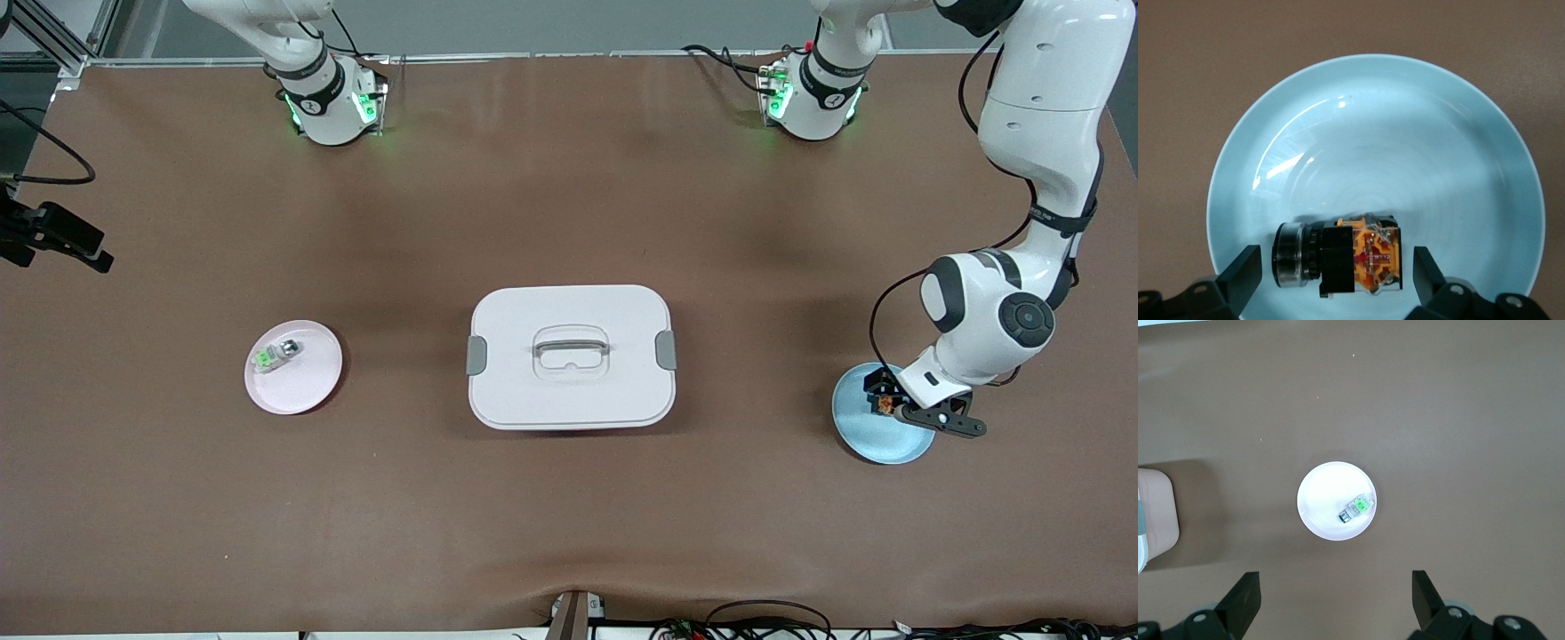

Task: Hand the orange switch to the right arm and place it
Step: 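Close the left gripper on the orange switch and lift it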

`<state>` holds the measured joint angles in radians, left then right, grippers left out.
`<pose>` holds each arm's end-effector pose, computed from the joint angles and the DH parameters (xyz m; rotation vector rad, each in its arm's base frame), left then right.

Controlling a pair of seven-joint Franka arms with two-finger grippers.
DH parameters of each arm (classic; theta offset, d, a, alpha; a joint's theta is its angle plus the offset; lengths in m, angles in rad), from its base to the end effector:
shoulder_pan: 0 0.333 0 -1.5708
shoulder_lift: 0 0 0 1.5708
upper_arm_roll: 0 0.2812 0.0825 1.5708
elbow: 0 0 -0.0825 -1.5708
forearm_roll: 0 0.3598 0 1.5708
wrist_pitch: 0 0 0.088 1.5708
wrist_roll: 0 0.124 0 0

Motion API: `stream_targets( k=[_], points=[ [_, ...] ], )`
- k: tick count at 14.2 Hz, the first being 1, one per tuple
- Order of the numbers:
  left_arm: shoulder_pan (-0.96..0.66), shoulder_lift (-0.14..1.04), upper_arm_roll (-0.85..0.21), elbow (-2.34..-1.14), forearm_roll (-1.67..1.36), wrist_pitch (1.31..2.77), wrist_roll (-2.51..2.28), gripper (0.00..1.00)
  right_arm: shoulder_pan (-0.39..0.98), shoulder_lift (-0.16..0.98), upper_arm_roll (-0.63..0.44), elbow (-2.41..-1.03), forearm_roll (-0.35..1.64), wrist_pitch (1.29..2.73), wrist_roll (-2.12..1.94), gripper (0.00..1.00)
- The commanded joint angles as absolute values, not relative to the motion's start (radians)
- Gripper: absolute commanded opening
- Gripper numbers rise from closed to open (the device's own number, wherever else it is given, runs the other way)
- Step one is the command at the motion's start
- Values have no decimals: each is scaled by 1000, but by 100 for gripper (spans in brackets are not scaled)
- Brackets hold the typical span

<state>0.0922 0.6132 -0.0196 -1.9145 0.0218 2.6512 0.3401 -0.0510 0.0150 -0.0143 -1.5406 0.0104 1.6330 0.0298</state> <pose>0.6050 0.0438 0.1568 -3.0793 0.4368 -0.1884 0.5415 -0.0341 0.5841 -3.1269 0.1492 -0.1215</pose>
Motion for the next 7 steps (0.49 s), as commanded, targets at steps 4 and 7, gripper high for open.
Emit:
stream_targets(
  k=[4, 7],
  points=[
    [86, 640, -17, -1881, 23, 2663, 334, 48, -54, -15, -11, -1571, 2, 1646, 17, 100],
    [87, 626, -23, -1881, 23, 2658, 307, 0, -57, -17, -12, -1569, 2, 1640, 17, 100]
  ],
)
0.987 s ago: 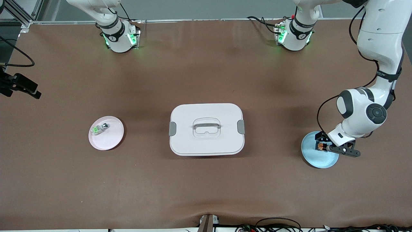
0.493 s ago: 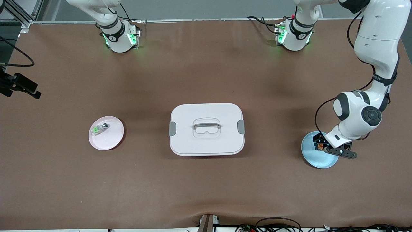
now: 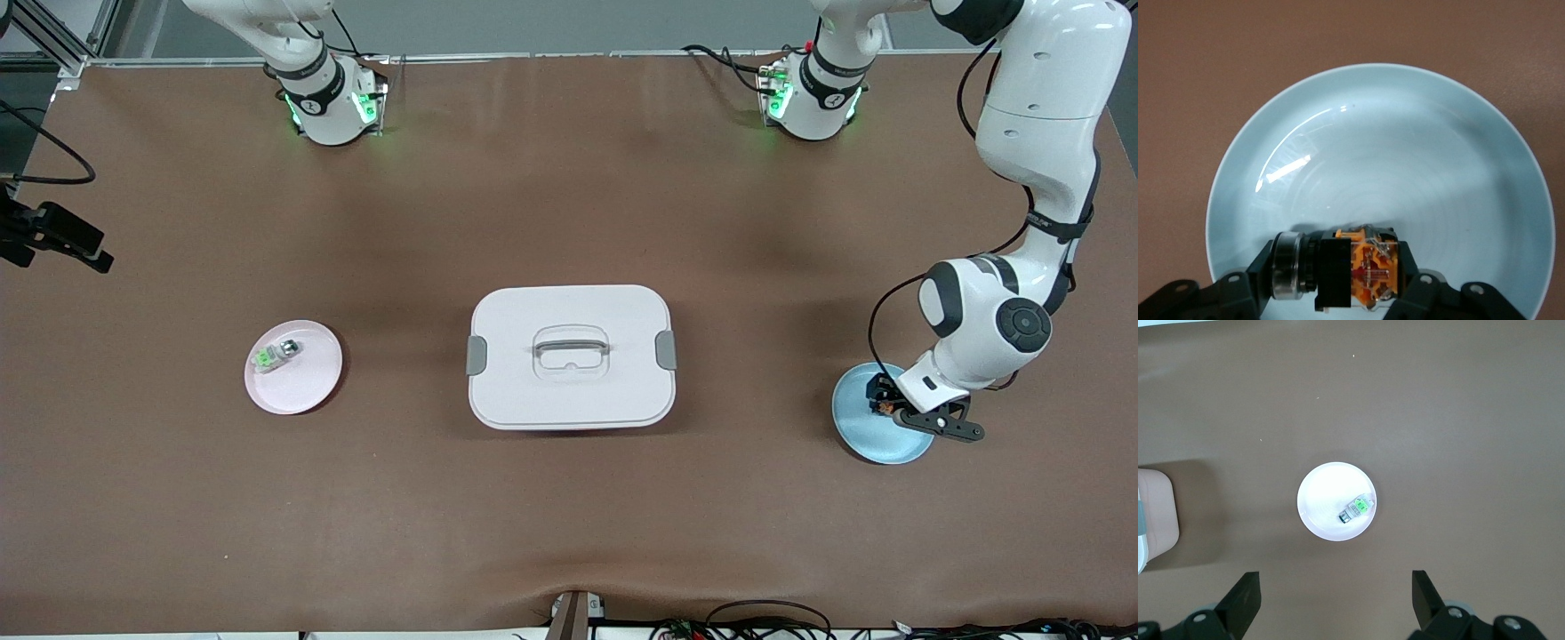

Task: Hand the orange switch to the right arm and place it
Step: 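Close the left gripper on the orange switch and lift it, then carry the orange switch over the white box while the right gripper reaches in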

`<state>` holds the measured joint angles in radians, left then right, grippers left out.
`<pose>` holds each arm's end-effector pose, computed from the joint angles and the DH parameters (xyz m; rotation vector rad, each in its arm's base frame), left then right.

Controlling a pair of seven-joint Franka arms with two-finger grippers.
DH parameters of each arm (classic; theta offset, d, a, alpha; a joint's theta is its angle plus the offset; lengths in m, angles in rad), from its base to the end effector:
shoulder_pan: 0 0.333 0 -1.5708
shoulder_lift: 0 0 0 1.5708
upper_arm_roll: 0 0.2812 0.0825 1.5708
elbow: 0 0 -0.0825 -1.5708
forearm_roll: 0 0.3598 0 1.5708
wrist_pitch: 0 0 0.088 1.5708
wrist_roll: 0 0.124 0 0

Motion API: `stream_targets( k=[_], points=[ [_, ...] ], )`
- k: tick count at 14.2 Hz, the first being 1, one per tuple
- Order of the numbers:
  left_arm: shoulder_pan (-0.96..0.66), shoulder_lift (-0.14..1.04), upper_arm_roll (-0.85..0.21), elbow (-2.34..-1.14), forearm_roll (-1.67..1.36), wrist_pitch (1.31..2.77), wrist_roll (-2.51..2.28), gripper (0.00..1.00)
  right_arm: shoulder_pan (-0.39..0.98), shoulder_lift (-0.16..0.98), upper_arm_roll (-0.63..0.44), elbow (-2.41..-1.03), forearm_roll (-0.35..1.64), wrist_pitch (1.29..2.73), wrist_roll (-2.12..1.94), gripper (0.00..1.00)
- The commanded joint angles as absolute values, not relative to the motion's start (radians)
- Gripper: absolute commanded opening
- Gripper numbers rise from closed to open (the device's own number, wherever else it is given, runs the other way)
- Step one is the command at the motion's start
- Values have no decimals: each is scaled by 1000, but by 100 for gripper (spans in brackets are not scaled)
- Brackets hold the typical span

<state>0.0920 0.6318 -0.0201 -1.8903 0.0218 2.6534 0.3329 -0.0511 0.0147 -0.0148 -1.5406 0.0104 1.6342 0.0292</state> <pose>0.6107 0.0438 0.1548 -3.0795 0.4260 -0.2006 0.5415 -0.0344 0.5844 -3.1269 0.1492 -0.1238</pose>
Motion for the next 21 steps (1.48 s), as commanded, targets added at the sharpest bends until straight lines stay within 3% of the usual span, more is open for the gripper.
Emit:
stream_targets(
  k=[1, 10, 14, 19, 21],
  points=[
    [87, 600, -31, -1888, 23, 2646, 286, 0, -57, -18, -12, -1571, 2, 1638, 17, 100],
    [92, 401, -179, -1777, 21, 2300, -148, 0, -57, -18, -11, -1571, 5, 1638, 18, 100],
    [87, 391, -319, -1662, 0, 2122, -642, 0, -57, -17, -11, -1568, 34, 1617, 29, 100],
    [62, 402, -529, -1557, 0, 2062, -1275, 0, -75, -5, -12, -1537, 89, 1577, 32, 100],
    [-15, 423, -538, -1497, 0, 2062, -1580, 0, -72, -2, -11, -1534, 91, 1583, 32, 100]
  ],
)
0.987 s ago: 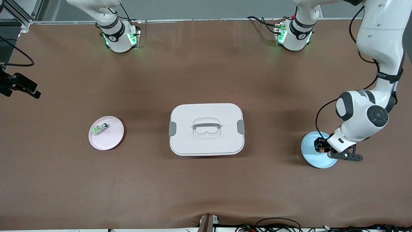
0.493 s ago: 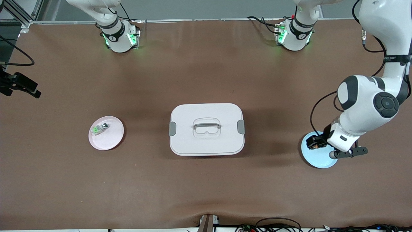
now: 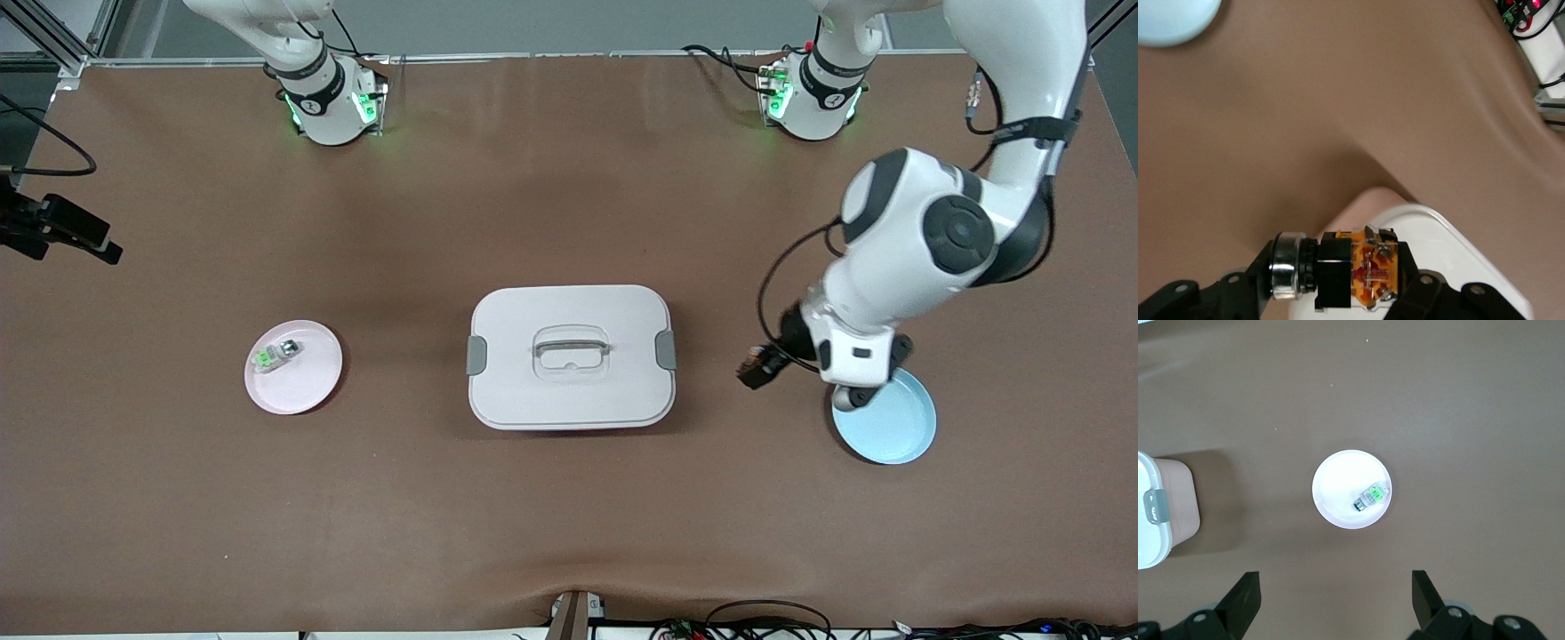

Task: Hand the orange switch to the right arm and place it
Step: 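Carry the orange switch over the white box while the right gripper reaches in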

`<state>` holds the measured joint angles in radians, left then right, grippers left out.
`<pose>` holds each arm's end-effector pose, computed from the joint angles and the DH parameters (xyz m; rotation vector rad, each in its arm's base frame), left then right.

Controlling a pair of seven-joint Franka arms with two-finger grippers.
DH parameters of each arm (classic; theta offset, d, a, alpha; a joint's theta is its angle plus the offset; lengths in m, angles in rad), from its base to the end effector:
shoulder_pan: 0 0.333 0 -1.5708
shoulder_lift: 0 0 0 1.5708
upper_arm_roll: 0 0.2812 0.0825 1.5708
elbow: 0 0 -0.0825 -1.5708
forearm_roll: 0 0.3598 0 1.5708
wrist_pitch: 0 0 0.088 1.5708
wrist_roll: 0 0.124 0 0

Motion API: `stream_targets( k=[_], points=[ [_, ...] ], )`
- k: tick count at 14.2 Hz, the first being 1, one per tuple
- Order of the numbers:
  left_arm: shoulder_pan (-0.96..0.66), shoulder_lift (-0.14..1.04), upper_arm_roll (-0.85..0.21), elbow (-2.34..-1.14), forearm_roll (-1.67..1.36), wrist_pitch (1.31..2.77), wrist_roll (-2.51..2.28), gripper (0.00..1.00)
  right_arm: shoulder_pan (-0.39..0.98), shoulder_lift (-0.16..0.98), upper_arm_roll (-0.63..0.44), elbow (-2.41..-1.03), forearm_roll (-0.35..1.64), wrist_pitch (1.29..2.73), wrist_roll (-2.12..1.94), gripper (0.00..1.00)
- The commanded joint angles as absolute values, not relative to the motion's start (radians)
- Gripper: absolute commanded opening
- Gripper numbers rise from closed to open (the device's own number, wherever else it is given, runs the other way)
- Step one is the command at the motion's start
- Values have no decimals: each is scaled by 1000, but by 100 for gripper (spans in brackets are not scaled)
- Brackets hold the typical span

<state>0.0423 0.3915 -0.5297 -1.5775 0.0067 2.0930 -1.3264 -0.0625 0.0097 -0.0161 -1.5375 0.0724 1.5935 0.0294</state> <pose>0.5884 -0.2683 0.4161 2.6094 1.2392 -0.0534 0.5357 -0.0333 0.5849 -3.0651 0.1656 -0.0738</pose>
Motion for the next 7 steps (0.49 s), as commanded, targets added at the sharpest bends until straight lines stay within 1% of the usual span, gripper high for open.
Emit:
stream_targets(
  k=[1, 3, 5, 6, 7],
  points=[
    [-58, 440, -538, -1465, 0, 2062, -1717, 0, -72, -2, -9, -1534, 91, 1577, 26, 100],
    [-136, 472, -538, -1424, -2, 2062, -1917, 0, -69, -2, -8, -1534, 91, 1568, 23, 100],
    [-213, 527, -537, -1353, 2, 2065, -2140, 0, -66, 2, -3, -1537, 100, 1560, 12, 100],
    [-251, 540, -535, -1329, 2, 2071, -2219, 0, -69, -2, -5, -1554, 156, 1560, 9, 100],
    [-280, 551, -535, -1316, 2, 2075, -2265, 0, -75, -8, -12, -1595, 258, 1568, -1, 100]
  ],
)
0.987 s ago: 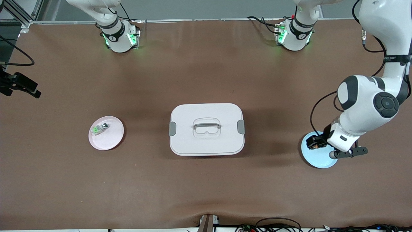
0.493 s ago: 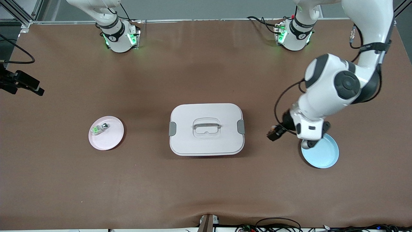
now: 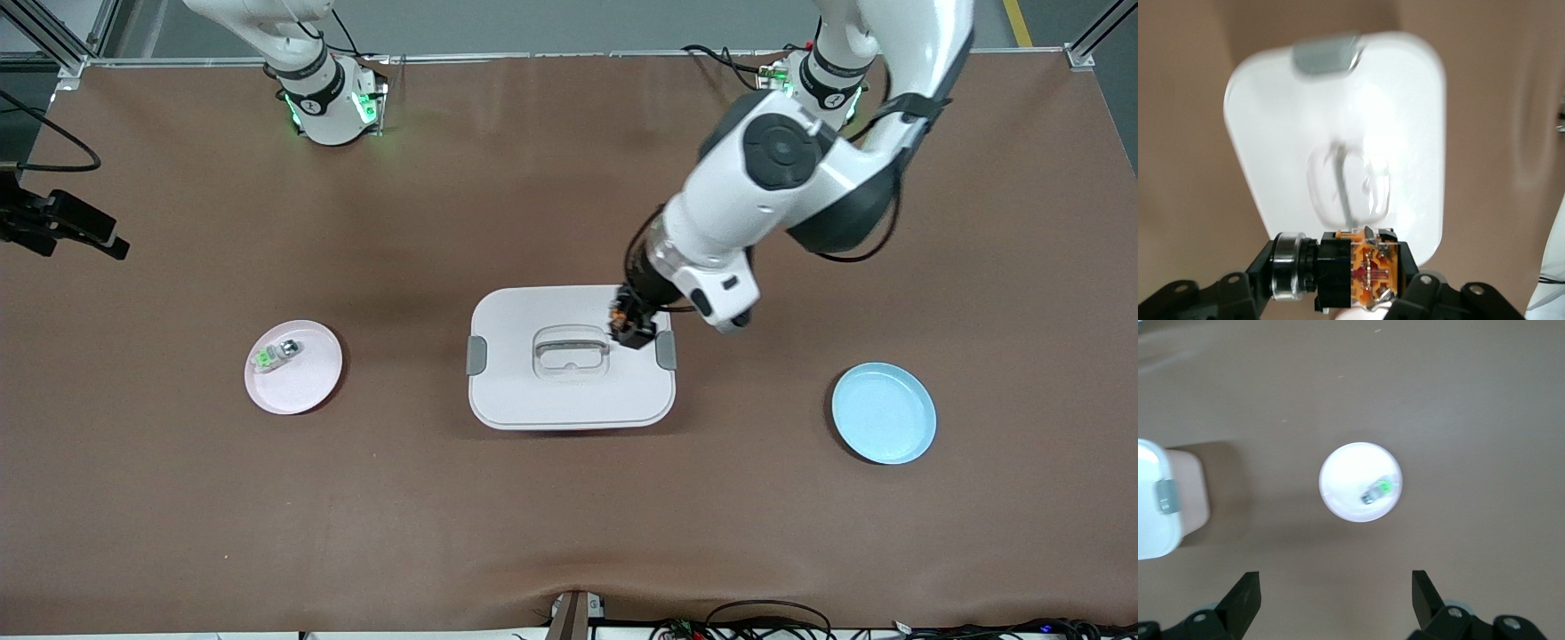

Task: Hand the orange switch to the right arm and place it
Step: 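Carry the orange switch over the white box while the right gripper reaches in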

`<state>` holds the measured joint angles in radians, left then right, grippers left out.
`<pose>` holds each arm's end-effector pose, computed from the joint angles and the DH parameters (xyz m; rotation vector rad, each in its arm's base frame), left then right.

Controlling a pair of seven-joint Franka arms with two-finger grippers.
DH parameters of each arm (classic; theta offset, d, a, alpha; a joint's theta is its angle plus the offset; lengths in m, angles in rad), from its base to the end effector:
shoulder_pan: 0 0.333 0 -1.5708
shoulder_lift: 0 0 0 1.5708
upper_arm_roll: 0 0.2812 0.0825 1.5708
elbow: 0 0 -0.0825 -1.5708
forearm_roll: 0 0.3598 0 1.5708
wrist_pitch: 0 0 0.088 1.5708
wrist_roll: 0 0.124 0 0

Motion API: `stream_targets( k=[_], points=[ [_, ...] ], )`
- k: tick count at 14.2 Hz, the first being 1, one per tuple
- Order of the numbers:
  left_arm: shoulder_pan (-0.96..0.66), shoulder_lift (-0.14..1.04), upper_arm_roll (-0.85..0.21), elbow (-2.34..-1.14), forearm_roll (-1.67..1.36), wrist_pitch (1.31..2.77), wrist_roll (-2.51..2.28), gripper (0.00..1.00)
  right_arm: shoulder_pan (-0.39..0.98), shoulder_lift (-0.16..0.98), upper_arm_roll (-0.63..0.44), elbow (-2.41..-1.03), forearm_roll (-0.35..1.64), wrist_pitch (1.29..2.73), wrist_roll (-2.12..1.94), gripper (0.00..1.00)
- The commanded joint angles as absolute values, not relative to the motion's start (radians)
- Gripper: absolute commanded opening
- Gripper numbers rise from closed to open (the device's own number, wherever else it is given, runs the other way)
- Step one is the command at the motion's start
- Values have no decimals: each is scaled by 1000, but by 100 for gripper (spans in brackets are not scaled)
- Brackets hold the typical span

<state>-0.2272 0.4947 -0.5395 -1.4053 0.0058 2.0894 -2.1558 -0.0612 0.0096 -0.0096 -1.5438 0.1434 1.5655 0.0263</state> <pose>0.5303 -0.4230 0.4362 2.1097 1.9119 -0.2925 0.5329 -0.0199 0.5805 -2.9951 0.1431 -0.0229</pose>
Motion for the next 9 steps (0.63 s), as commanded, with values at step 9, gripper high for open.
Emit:
stream_targets(
  k=[9],
  points=[
    [-409, 581, -532, -1269, 0, 2164, -2511, 0, 80, -106, -3, -1988, 817, 1848, -101, 100]
  ],
)
